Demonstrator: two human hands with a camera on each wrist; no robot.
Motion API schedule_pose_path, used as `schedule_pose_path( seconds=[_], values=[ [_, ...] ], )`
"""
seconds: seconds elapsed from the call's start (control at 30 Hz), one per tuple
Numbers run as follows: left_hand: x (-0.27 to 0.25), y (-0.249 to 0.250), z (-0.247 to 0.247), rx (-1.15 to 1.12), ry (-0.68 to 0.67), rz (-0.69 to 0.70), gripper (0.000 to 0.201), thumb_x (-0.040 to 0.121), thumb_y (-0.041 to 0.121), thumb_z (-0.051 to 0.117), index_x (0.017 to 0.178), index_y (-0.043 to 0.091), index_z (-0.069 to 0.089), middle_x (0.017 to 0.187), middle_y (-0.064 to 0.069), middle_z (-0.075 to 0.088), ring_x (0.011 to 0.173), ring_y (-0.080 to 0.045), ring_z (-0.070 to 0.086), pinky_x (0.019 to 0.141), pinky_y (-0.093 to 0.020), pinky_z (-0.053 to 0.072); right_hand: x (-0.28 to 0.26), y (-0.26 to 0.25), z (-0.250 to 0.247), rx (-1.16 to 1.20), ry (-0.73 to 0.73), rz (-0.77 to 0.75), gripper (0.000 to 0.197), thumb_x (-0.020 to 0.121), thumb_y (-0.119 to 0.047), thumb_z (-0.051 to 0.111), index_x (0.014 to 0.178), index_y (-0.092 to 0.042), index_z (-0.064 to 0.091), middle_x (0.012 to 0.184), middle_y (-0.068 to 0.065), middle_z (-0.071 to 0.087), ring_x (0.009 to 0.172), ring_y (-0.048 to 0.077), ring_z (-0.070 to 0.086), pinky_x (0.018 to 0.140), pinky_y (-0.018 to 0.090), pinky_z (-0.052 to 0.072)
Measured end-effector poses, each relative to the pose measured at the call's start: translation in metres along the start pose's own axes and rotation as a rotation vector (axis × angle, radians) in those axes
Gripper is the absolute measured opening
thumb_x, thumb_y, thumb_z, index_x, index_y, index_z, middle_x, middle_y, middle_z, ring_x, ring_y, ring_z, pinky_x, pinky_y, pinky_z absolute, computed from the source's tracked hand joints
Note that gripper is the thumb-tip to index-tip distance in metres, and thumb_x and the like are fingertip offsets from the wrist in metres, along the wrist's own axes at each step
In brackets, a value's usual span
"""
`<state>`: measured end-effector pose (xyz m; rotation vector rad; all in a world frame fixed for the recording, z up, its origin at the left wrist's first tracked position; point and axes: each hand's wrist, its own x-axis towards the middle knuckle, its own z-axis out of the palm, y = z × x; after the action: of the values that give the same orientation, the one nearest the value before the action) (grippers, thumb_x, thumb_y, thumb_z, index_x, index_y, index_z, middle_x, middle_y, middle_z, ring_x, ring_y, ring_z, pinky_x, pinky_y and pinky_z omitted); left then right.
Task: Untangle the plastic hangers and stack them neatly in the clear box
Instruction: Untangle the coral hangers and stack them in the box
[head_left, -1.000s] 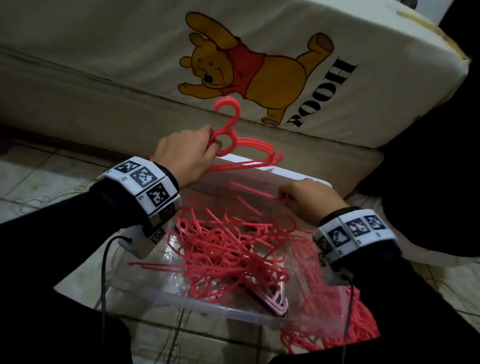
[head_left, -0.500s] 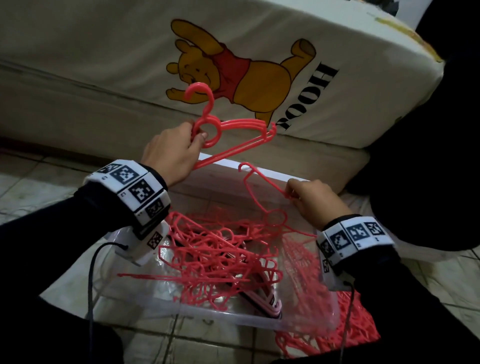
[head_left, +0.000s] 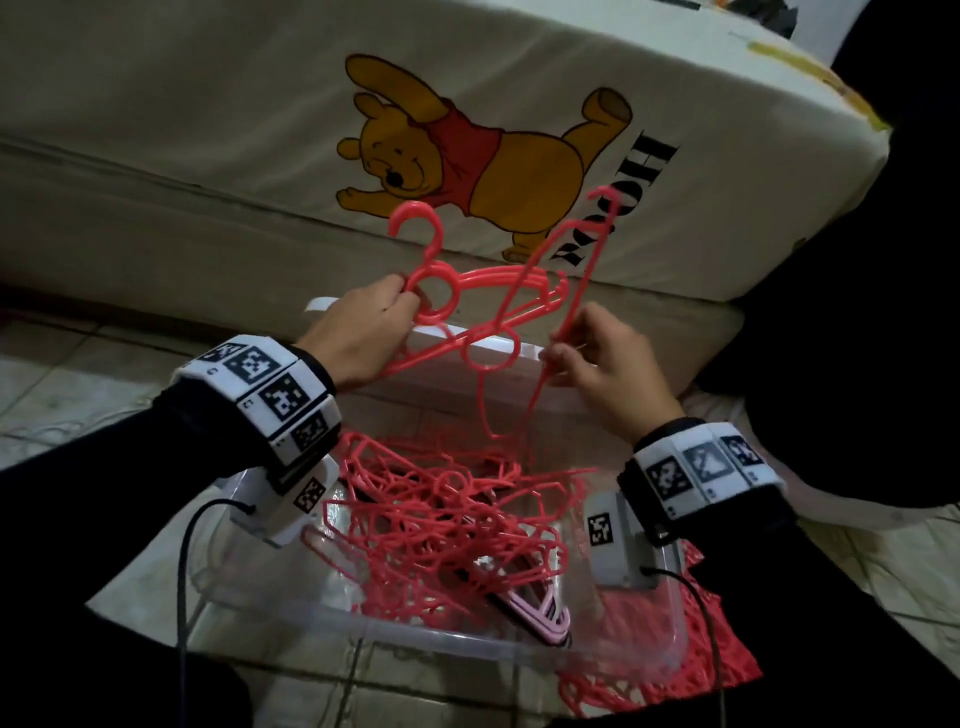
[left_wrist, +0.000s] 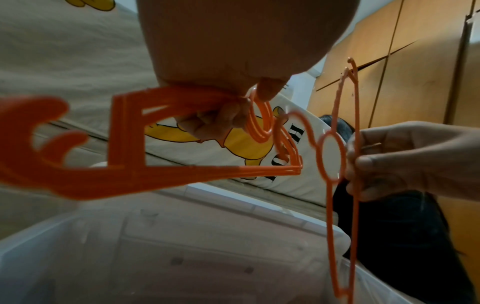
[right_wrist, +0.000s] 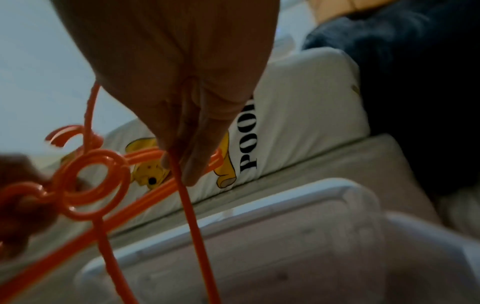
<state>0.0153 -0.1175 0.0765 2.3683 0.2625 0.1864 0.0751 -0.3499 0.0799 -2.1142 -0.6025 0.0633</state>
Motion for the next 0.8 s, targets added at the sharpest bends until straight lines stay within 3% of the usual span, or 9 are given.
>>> schedule_pose_path(
  seconds=[0.07,0.1,0.17,0.23,0.37,0.47,0.57,0.67,0.8],
  values=[
    [-0.003,0.001,0.003,-0.107,-0.025,0.051,0.039,0.094,0.036,0.030,0.104,0.015,0.061,0.089,0.002,0.059,0.072,-0.009,0.052,0.075,-0.021,0.046,0.003,-0.002,0.002,0.196,0.005,0.095,0.024,0.089,0.003,0.056,0.077,-0.016,0.049,0.086,0.020,0.062,0.075,0.028,0.066,0.068,0.035,0.059],
    [-0.005,0.004,0.004,-0.220,-0.027,0.047,0.038,0.096,0.040,0.031,0.096,0.023,0.065,0.078,0.010,0.057,0.066,-0.005,0.049,0.071,-0.021,0.045,0.004,-0.003,0.004,0.243,0.002,0.130,0.023,0.090,0.005,0.054,0.078,-0.015,0.049,0.085,0.018,0.059,0.075,0.028,0.065,0.068,0.035,0.059],
    [-0.009,0.011,0.003,-0.442,-0.038,-0.009,0.054,0.087,0.067,0.025,0.074,0.037,0.068,0.059,0.017,0.054,0.064,-0.009,0.047,0.074,-0.033,0.046,0.006,-0.002,0.007,0.353,0.015,0.186,0.020,0.091,0.006,0.051,0.081,-0.011,0.049,0.083,0.012,0.054,0.071,0.024,0.063,0.066,0.032,0.060],
    [-0.010,0.016,0.003,-0.496,-0.076,0.022,0.072,0.069,0.090,0.012,0.066,0.043,0.065,0.058,0.014,0.047,0.066,-0.015,0.046,0.079,-0.042,0.047,0.008,-0.002,0.007,0.504,0.064,0.238,0.017,0.091,0.007,0.050,0.083,-0.008,0.049,0.082,0.011,0.051,0.066,0.022,0.064,0.066,0.031,0.060],
    [-0.007,0.016,0.006,-0.354,-0.146,0.114,0.098,0.048,0.101,0.013,0.100,0.031,0.058,0.073,0.008,0.048,0.070,-0.014,0.050,0.076,-0.042,0.048,0.008,-0.007,0.012,0.782,0.085,0.311,0.014,0.092,0.008,0.047,0.084,-0.003,0.049,0.078,0.011,0.054,0.060,0.016,0.066,0.071,0.035,0.059],
    [-0.008,0.018,0.012,-0.223,-0.175,0.121,0.074,0.071,0.087,0.027,0.106,0.027,0.053,0.080,0.004,0.057,0.074,-0.013,0.057,0.066,-0.033,0.046,0.003,-0.013,0.024,0.896,0.025,0.344,0.011,0.093,0.008,0.046,0.089,-0.001,0.049,0.086,0.012,0.057,0.071,0.023,0.063,0.073,0.033,0.059],
    [-0.007,0.017,0.017,-0.162,-0.135,0.155,0.036,0.094,0.052,0.039,0.105,0.020,0.051,0.079,0.008,0.058,0.071,-0.004,0.055,0.065,-0.019,0.044,-0.001,-0.014,0.039,0.958,-0.006,0.379,0.010,0.093,0.010,0.045,0.090,0.001,0.049,0.086,0.015,0.054,0.075,0.025,0.060,0.074,0.033,0.058],
    [-0.006,0.015,0.016,-0.086,-0.056,0.157,0.024,0.100,0.032,0.039,0.106,0.013,0.053,0.084,0.000,0.060,0.082,-0.021,0.057,0.069,-0.033,0.043,-0.001,-0.012,0.049,0.878,-0.034,0.406,0.009,0.092,0.008,0.048,0.086,0.002,0.052,0.076,0.014,0.058,0.066,0.022,0.064,0.068,0.029,0.058],
    [-0.003,0.010,0.013,0.064,0.020,0.153,0.027,0.099,0.031,0.041,0.108,0.012,0.057,0.101,-0.011,0.066,0.096,-0.030,0.059,0.081,-0.042,0.045,-0.002,0.006,0.063,0.487,-0.194,0.447,0.017,0.091,0.001,0.055,0.075,-0.003,0.057,0.057,0.010,0.058,0.048,0.017,0.060,0.047,0.025,0.052]
  ],
)
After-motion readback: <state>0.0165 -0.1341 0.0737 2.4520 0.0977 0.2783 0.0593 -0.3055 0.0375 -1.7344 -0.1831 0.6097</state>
